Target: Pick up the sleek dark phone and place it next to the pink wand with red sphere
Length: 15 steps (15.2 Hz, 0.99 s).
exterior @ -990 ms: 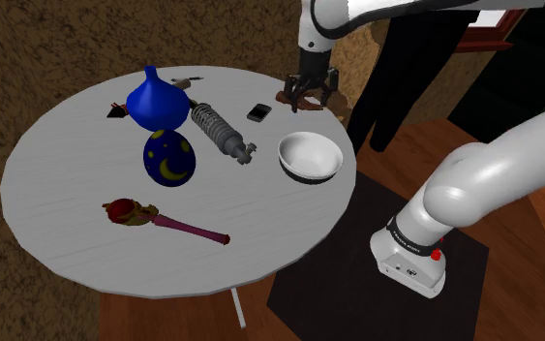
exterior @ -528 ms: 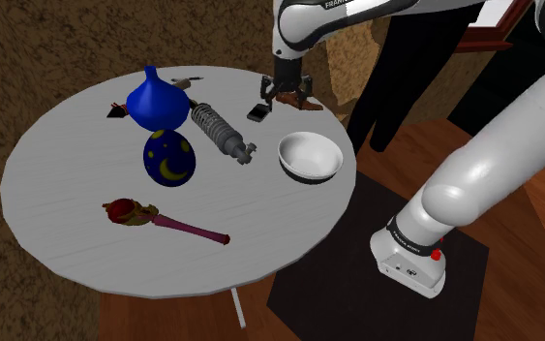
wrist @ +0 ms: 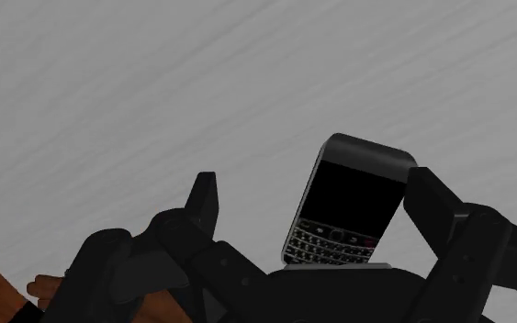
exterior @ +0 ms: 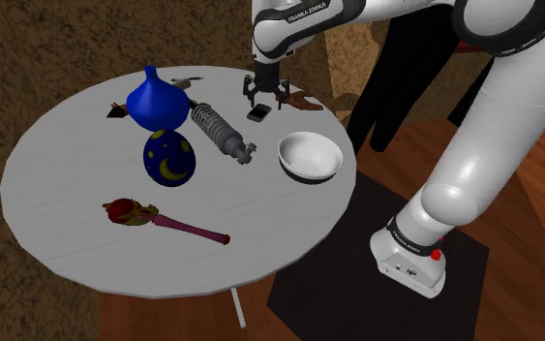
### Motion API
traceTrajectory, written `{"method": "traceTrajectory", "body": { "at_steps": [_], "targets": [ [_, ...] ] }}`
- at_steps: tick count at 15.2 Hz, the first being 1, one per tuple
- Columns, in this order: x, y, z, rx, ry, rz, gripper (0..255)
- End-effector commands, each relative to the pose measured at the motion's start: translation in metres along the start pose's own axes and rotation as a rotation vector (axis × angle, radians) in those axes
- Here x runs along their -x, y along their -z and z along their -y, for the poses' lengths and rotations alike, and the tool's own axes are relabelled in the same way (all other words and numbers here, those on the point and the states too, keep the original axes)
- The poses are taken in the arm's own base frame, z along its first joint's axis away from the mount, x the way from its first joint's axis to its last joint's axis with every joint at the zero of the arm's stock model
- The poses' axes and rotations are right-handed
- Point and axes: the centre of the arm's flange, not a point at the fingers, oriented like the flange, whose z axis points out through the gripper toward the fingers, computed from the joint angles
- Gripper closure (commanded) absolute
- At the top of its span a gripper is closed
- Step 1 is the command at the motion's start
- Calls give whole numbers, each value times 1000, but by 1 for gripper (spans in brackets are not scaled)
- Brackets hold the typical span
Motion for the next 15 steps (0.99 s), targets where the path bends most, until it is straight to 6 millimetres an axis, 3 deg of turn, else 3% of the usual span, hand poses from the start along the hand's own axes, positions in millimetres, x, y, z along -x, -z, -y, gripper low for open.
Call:
{"method": "traceTrajectory", "body": {
  "at_steps": [1,4,11,15],
  "targets": [
    [-19,-6,16,-5,-65,-7,0],
    [-45,-18,31,-10,-144,-15,0],
    [-46,-55,31,-10,-144,-15,0],
    [-46,-58,31,-10,-144,-15,0]
  ]
}}
